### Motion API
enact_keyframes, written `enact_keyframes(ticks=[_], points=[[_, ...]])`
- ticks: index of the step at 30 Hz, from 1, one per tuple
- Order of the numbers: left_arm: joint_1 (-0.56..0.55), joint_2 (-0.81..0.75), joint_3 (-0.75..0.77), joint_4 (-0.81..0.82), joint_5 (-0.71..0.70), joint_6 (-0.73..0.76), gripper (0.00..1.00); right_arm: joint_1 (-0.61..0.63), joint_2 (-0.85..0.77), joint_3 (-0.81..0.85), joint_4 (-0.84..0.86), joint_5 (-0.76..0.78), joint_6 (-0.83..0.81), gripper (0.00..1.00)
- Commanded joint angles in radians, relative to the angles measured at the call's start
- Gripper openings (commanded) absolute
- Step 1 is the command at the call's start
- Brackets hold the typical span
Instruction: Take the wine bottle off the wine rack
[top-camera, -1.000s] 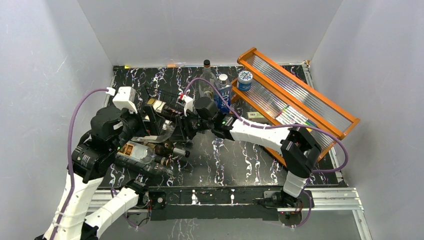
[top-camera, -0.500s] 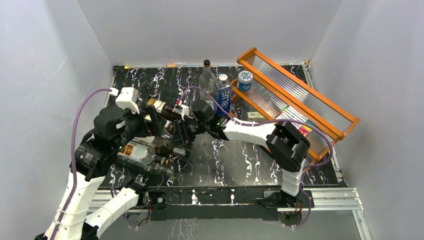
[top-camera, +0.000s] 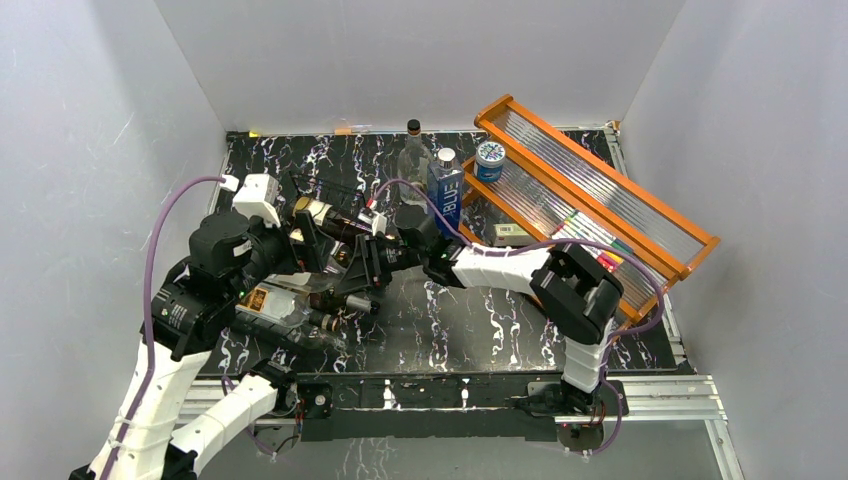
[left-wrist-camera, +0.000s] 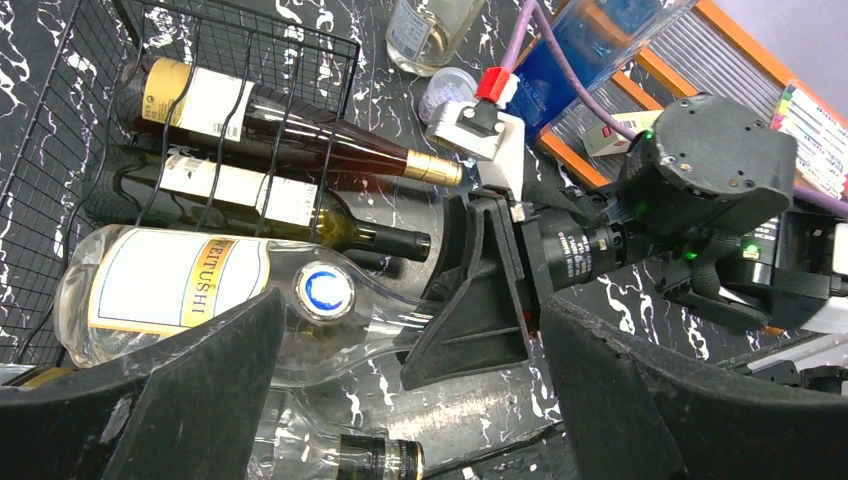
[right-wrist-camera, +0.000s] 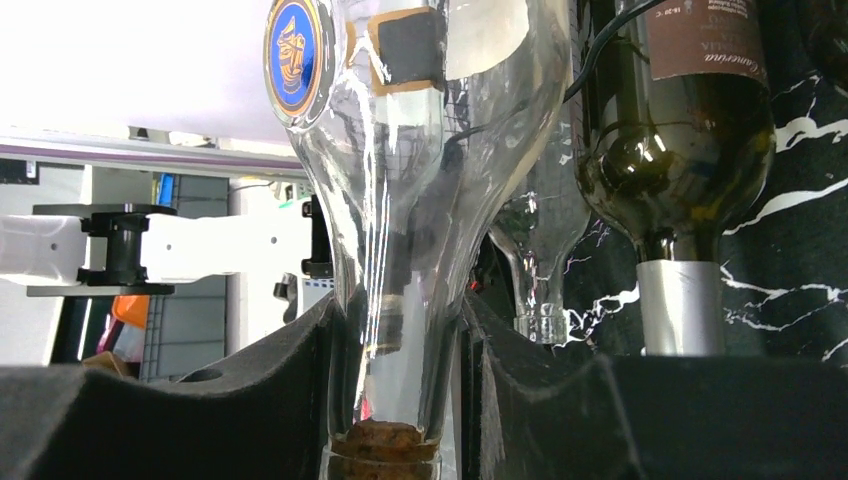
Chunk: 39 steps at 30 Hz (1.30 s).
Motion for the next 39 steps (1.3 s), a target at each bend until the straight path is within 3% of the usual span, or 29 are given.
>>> enact_keyframes(ticks=[1,14,39], points=[[0.005,0.006,0.014,0.022,0.022,-0.005,0.98,0.003,-0.162,-0.006,0.220,-0.002,0.057,0.00],[0.004,0.007,0.013,0.036,0.041,-0.022,0.98,0.004,-0.256,-0.106,0.339,0.079,0.147,0.00],[0.004,0.012,0.010,0.049,0.065,-0.056,0.98,0.004,-0.494,-0.202,0.247,0.189,0.117,0.00]])
